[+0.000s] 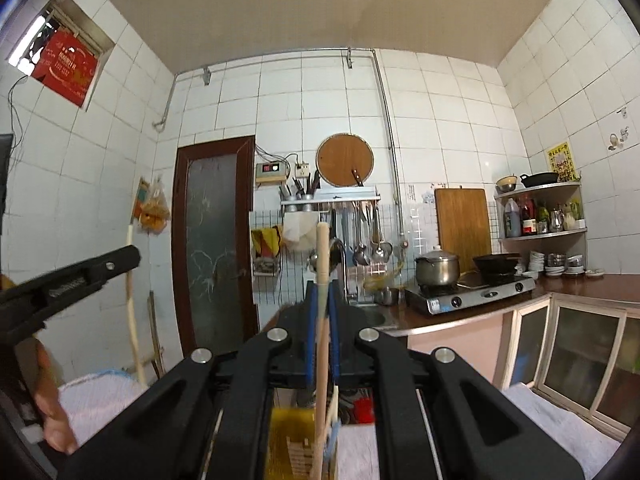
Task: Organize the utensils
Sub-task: 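Carry both chopsticks over the yellow holder and open both grippers, then close the right gripper on the green fork while the left gripper grasps the grey spoon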
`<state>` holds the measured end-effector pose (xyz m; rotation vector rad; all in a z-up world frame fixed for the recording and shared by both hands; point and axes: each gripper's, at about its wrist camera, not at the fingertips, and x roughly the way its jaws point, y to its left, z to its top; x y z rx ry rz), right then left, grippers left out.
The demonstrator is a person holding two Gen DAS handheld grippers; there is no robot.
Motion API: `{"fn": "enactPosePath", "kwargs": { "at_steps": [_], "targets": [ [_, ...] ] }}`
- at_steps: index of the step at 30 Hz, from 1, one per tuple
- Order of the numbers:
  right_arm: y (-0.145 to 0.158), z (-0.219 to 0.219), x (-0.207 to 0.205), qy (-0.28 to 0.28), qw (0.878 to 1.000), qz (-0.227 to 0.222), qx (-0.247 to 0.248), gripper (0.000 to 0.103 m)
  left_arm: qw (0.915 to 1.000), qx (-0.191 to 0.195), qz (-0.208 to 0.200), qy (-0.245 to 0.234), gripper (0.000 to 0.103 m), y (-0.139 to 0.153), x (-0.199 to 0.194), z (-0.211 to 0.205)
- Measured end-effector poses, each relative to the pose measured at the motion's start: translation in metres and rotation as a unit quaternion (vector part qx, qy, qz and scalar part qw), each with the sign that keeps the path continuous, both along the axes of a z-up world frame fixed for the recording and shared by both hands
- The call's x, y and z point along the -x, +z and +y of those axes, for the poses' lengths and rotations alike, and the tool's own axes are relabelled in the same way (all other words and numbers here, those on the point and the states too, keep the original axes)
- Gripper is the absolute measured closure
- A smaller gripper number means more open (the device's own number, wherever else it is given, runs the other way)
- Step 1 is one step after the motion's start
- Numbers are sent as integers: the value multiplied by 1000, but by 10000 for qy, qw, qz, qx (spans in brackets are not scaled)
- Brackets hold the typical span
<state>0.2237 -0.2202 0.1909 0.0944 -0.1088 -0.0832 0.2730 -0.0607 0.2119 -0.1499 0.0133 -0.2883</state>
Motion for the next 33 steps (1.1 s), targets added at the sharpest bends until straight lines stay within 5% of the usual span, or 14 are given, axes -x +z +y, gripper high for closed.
{"fn": "enactPosePath", "kwargs": {
  "at_steps": [5, 15, 16, 17, 18, 19, 26, 33],
  "targets": [
    [-12, -4, -44, 22, 9999, 106, -81, 97, 9997, -221, 28, 47, 99, -24, -49, -30],
    [-79, -10, -86, 231, 9921, 1220, -152, 96, 9943, -379, 992, 92, 95, -98, -96, -31],
    [-81, -10, -84, 170, 9909, 1331, -126, 95, 9933, -454, 1051, 129, 84, -99, -95, -28],
    [-82, -12, -81, 124, 9898, 1419, -102, 83, 9925, -518, 1089, 186, 74, -98, -90, -25],
    [-82, -13, -77, 106, 9888, 1485, -104, 53, 9919, -557, 1115, 250, 49, -97, -85, -20],
    [-81, -16, -71, 74, 9880, 1533, -155, 42, 9916, -573, 1117, 299, 34, -95, -79, -16],
    [-86, -22, -20, -100, 9795, 2004, -195, 31, 9841, -1019, 1345, 553, 6, -98, -11, 20],
    [-140, 6, 27, 164, 9508, 3088, -162, 30, 9653, -1048, 2313, 610, 5, -147, 36, 61]
  ]
}}
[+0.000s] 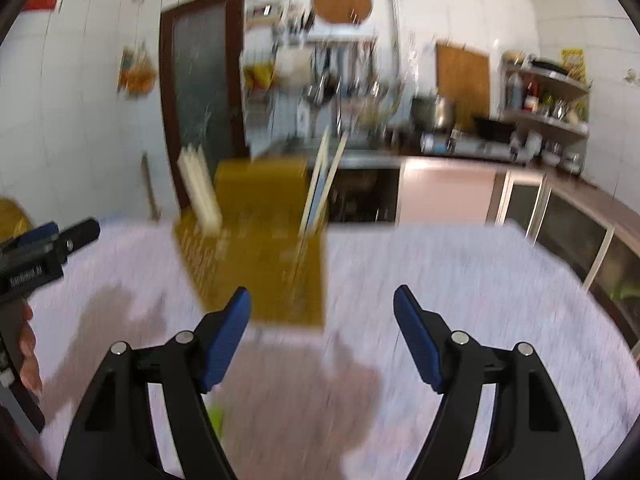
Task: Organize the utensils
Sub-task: 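Close the right gripper on the green fork while the left gripper grasps the grey spoon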
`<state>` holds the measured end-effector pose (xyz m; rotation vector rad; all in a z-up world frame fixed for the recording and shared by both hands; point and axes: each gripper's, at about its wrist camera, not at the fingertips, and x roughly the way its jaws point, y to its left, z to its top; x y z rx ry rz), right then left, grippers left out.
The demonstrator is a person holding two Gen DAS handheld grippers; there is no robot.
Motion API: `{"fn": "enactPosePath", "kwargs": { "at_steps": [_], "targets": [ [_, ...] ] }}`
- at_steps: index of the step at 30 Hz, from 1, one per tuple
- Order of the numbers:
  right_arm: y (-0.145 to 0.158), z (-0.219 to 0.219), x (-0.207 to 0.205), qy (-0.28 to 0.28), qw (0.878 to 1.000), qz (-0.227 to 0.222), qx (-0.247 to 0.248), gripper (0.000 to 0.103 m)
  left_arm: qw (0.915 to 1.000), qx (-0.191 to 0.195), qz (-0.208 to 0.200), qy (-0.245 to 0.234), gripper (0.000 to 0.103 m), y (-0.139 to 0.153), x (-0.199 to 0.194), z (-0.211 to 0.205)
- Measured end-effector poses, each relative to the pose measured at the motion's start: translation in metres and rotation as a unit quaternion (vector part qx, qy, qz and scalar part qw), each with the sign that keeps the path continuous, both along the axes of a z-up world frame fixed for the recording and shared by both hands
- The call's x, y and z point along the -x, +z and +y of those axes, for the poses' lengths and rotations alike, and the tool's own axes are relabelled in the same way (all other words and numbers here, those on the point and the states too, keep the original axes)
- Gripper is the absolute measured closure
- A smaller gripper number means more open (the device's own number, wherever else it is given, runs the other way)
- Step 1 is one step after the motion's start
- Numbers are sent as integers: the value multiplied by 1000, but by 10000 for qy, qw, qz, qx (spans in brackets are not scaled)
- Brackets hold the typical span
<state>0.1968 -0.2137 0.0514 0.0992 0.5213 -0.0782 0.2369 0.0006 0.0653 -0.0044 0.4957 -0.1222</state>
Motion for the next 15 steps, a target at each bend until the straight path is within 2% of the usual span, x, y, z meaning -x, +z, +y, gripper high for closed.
{"fn": "enactPosePath", "kwargs": {
  "at_steps": [5, 11, 15],
  "targets": [
    [-39, 28, 19, 249, 9974, 676, 39, 30, 9972, -137, 729, 111, 5, -48, 22, 20],
    [-69, 53, 12, 491, 9898, 1340, 0, 30, 9910, -510, 1233, 72, 5, -88, 29, 29],
    [-85, 72, 9, 642, 9835, 1673, 249, 33, 9880, -455, 1472, 88, 5, -102, 30, 34]
  ]
}}
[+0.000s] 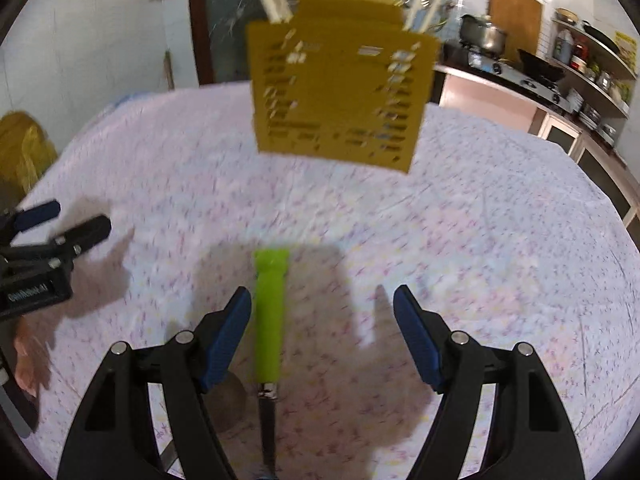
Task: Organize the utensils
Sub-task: 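Close the right gripper on the green fork while the left gripper grasps the grey spoon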
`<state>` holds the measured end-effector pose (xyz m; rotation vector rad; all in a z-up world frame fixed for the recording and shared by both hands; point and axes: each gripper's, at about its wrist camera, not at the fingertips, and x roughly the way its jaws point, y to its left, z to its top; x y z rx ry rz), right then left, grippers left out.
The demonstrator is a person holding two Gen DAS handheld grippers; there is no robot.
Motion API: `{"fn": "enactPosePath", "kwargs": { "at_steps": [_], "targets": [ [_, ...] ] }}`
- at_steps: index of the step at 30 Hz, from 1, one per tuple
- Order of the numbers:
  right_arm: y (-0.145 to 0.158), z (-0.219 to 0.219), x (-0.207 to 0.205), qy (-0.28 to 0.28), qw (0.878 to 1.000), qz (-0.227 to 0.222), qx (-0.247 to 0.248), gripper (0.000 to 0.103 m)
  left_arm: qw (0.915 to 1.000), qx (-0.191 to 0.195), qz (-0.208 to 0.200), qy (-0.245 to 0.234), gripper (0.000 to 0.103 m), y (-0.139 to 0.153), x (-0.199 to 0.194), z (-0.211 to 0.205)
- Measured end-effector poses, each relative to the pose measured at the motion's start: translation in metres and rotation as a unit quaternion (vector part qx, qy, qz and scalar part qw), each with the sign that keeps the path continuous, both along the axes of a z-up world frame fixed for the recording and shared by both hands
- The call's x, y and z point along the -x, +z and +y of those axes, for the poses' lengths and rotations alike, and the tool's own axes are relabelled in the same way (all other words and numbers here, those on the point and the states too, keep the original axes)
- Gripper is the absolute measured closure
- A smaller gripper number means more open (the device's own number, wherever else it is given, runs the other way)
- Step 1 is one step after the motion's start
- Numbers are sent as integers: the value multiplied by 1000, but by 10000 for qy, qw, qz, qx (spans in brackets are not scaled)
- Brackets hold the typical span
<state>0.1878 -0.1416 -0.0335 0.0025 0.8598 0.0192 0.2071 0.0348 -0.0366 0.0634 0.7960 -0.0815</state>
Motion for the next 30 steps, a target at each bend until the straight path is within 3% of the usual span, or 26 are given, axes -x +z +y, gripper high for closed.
{"fn": "enactPosePath", "kwargs": {
  "at_steps": [1, 6, 7, 16, 22, 23, 25, 30],
  "targets": [
    [-4, 4, -2, 80, 9999, 88, 47, 37, 10000, 46, 43, 11, 5, -1, 0, 1],
    [-3, 10, -1, 278, 9995, 111, -35, 82, 9998, 199, 74, -40, 5, 4, 10, -4],
    [-1, 9, 0, 282, 9995, 101, -65, 86, 9997, 212, 89, -66, 5, 4, 12, -7],
    [2, -45, 26, -161, 9996, 124, -207, 87, 9949, 363, 488, -800, 5, -2, 38, -65],
    [-1, -80, 40, -513, 9983, 125, -248, 87, 9893, 117, 703, -1275, 6, -13, 54, -111],
    [-2, -85, 42, -554, 9980, 123, -283, 87, 9886, 47, 704, -1330, 7, -14, 57, -117],
    [-5, -91, 43, -606, 9974, 127, -360, 87, 9862, -100, 725, -1486, 23, -19, 62, -129],
    [-7, -93, 41, -597, 9974, 125, -393, 86, 9853, -180, 710, -1543, 37, -20, 64, -136]
  ]
}}
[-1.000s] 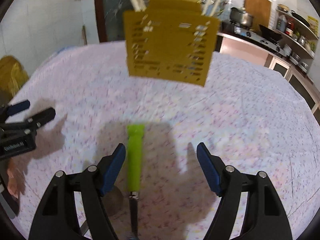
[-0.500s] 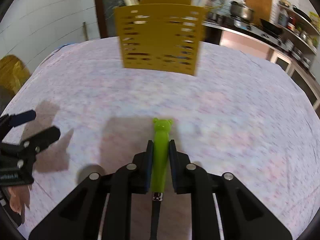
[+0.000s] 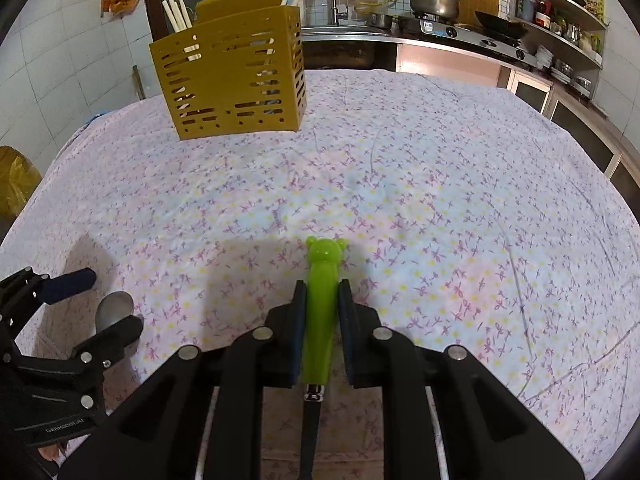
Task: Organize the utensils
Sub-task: 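Close the right gripper on the green fork while the left gripper grasps the grey spoon, then lift the fork and spoon over the yellow holder and open both grippers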
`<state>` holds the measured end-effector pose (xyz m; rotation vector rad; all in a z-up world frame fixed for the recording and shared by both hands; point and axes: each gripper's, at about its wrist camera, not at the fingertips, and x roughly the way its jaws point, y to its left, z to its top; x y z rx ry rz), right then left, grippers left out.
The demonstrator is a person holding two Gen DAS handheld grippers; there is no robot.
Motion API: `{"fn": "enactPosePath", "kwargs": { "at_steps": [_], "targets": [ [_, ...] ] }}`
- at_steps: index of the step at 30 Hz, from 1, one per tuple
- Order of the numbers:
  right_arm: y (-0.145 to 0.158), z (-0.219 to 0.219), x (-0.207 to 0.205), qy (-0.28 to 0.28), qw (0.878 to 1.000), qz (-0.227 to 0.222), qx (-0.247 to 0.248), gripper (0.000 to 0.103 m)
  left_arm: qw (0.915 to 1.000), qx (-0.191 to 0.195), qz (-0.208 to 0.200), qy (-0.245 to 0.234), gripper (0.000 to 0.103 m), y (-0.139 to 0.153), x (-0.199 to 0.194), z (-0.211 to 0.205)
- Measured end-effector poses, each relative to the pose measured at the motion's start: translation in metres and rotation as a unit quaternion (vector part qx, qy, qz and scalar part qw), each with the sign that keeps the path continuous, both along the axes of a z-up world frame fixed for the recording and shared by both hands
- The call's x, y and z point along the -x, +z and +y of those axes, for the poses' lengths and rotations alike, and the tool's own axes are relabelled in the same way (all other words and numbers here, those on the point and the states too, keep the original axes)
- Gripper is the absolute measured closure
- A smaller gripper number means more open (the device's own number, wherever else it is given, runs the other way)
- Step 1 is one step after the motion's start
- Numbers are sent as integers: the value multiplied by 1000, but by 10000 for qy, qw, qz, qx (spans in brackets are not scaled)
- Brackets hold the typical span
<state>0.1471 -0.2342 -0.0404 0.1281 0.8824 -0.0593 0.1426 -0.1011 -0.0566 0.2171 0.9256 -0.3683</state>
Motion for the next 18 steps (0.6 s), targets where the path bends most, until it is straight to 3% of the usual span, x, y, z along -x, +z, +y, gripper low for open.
{"fn": "enactPosePath", "kwargs": {
  "at_steps": [8, 18],
  "targets": [
    [0, -2, -3, -36, 9999, 96, -34, 86, 9999, -29, 161, 16, 68, 4, -2, -8],
    [1, -4, -11, -134, 9993, 337, -70, 86, 9990, 64, 207, 389, 68, 6, -21, 2]
  ]
}}
